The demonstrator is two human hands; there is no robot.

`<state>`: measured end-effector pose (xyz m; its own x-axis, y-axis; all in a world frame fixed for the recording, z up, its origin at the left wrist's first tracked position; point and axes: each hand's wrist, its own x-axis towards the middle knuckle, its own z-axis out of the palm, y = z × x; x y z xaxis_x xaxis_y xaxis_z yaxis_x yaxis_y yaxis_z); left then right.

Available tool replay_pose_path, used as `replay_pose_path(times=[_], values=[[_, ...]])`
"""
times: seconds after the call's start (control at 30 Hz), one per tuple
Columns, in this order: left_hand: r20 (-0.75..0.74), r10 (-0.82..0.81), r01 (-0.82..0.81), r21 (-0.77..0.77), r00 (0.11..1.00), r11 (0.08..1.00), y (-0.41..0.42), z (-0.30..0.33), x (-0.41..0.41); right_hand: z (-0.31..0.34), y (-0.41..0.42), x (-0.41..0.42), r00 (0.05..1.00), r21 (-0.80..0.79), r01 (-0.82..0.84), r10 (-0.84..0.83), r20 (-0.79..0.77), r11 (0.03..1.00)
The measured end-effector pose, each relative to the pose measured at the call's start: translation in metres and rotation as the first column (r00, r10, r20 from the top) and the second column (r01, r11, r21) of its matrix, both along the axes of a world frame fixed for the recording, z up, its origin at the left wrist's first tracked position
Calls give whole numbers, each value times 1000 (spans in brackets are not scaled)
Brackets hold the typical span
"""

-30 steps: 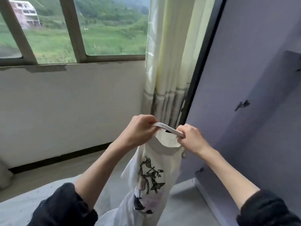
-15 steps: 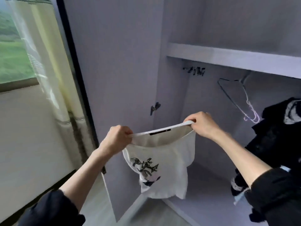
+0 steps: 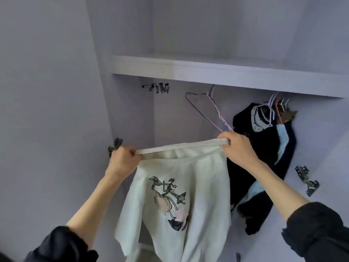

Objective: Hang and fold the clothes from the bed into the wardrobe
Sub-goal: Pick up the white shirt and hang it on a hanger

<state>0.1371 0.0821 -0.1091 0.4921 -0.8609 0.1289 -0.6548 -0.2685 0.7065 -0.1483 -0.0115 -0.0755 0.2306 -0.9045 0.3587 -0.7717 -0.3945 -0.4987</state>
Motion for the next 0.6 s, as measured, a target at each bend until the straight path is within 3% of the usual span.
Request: replay_pose_path(times=[0.07,0.13,0.23,0.33,0.4,0.47,0.53,0.6], values=[[-121,-50,63,106,991,992,-23,-9,-10,-15,-13,-18,989,137,53,-33,-144,989],[-284,-34,77,141,958,987,-47,-20,-21,-35,-29,-34,985,230,87,-49,-164,969],[-680,-4,87,88,733,992,-69,-23,-41,-51,-52,-54,999,442,29,-20,-26,896],[-785,-56,158,54,617,986,-94,-17,-65,-47,-81,-73,981,692,-39,158,-109,721],[-823,-103,227,32,559,973,-112,-14,-83,-44,-99,-84,970,771,-67,221,-97,633],[-819,-151,280,12,553,960,-129,-12,-97,-44,-123,-86,988,655,-148,84,128,741],[-795,-194,301,-15,575,953,-146,-10,-108,-44,-157,-87,929,394,-32,-117,350,919],[-766,-207,296,-23,608,955,-157,-9,-114,-41,-188,-82,934,304,91,-187,305,948]])
